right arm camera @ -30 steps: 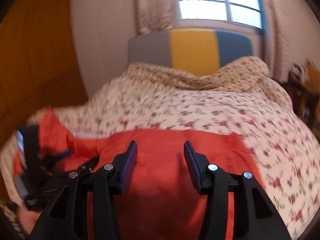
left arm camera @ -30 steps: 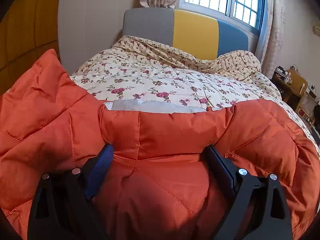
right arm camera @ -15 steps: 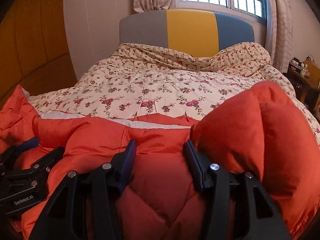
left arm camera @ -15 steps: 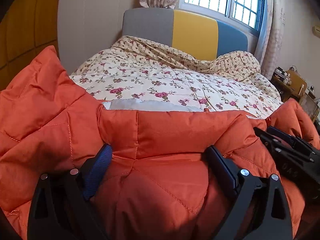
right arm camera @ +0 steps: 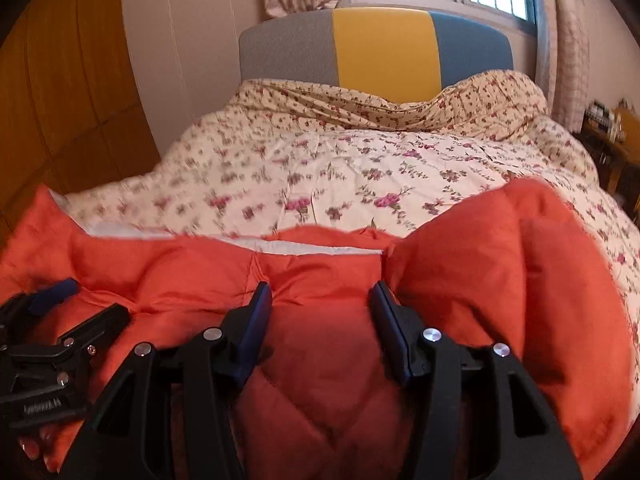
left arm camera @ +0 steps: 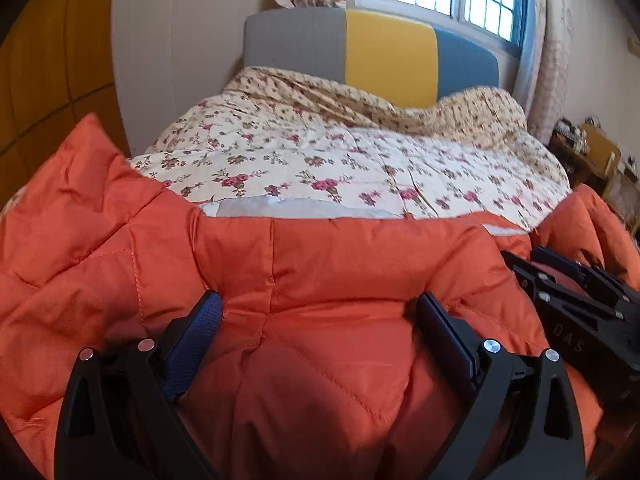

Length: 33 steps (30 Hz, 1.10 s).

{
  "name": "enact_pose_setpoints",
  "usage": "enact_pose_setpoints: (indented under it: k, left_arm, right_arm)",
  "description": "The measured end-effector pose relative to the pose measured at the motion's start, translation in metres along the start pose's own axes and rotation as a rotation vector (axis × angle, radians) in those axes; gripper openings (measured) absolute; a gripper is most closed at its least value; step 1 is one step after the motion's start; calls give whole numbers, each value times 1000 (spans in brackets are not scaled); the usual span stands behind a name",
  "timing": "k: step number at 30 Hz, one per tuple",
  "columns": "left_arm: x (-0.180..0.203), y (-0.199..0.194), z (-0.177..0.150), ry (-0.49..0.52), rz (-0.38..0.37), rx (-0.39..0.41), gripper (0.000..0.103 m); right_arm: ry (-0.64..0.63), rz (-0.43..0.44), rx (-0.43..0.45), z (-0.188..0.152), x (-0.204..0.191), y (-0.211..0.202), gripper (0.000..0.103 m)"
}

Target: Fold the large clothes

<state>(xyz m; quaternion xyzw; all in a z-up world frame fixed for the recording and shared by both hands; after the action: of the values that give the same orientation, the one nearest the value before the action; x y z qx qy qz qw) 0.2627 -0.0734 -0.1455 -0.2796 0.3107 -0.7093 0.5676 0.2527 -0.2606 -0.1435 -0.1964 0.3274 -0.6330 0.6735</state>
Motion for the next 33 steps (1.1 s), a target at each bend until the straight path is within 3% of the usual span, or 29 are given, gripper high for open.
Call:
enact_pose_setpoints:
  k: [2, 4, 8, 9, 13, 15, 21, 27, 29, 33]
  left_arm:
    - [-7, -17, 8, -2, -18, -14, 97]
    - [-22, -36, 15, -28, -12, 39, 97]
    - [-64, -56, 34, -56, 99, 121, 99]
    - [-79, -50, 40, -54, 156, 105, 99]
    - [-108, -10, 44, -49, 248, -14, 99]
    - [-114, 8, 40, -57, 214, -33, 100]
    - [-128, 20, 26, -125, 109, 36, 100]
    - [-137, 33, 25, -193, -2, 19, 100]
    - [-140, 34, 25, -203, -18, 16, 100]
    - [-137, 20, 23, -211, 6, 2, 100]
  right_arm:
    - [27, -10, 38, 6, 14, -18, 52]
    - [54, -60, 43, 13, 37, -27, 52]
    - [85, -111, -6, 20, 71, -16, 52]
    - [97, -110, -23, 20, 76, -10, 53]
    - [77, -141, -37, 8, 81, 10, 57]
    - [89, -143, -35, 5, 84, 15, 58]
    - [122, -126, -41, 3, 91, 29, 59]
    - [117, -141, -57, 5, 88, 31, 59]
    - [108, -160, -77, 8, 86, 29, 60]
    - [107, -210, -78, 8, 76, 4, 70]
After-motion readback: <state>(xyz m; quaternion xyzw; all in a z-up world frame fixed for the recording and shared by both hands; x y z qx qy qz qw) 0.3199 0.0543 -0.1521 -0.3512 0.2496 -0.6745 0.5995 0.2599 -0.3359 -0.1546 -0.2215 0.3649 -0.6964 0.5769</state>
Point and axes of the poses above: each gripper's, at about its wrist camera, not at the fingertips, and y roughly the way its jaws point, x to its right, z to its top, the point moved 2 cm from there along y, roughly the way its jaws point, and after that the axes turned 7 degrees about -x, right-handed, at the moved point
